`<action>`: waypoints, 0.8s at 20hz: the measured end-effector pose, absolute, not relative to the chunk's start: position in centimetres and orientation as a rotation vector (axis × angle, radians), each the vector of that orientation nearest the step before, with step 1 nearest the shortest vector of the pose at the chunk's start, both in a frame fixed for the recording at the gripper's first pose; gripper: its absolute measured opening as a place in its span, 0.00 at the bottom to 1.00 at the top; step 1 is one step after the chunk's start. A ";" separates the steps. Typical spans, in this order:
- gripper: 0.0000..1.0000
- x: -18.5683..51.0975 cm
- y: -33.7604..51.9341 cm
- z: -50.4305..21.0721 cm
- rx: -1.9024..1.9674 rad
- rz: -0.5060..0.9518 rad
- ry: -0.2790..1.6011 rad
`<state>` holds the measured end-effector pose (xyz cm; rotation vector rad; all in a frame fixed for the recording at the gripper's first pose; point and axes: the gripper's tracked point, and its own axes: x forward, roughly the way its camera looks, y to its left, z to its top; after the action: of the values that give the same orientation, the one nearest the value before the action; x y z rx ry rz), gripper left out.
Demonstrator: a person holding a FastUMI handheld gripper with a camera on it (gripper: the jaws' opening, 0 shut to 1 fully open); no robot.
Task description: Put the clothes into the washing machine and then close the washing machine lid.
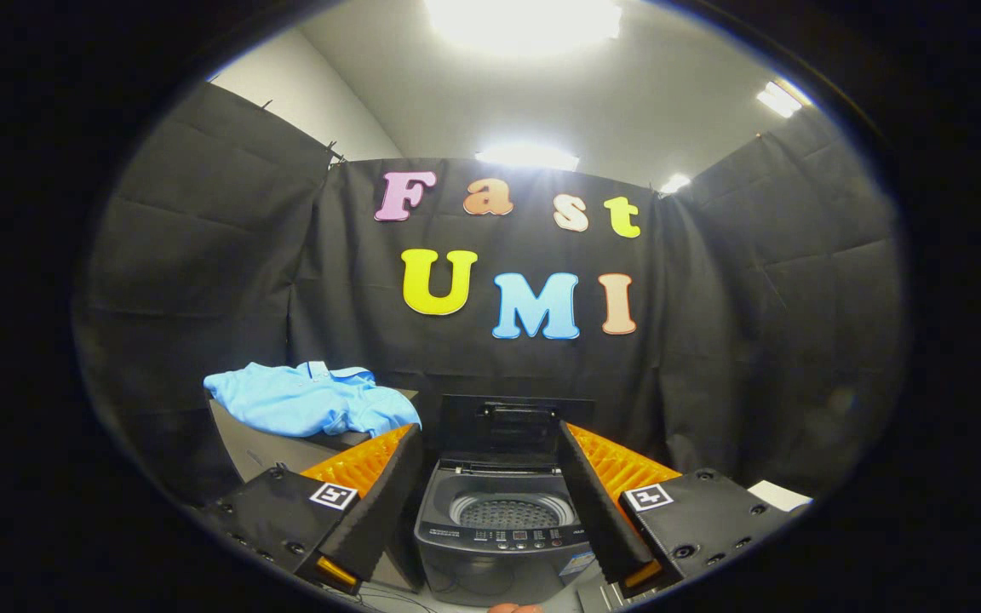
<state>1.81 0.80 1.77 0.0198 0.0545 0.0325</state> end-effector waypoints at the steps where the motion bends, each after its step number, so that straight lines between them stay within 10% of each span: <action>1: 0.98 2.1 0.7 2.2 0.020 0.037 0.051; 16: 0.98 9.6 6.9 7.9 0.051 0.241 0.166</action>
<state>9.56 6.88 7.92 0.0507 0.1660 0.2406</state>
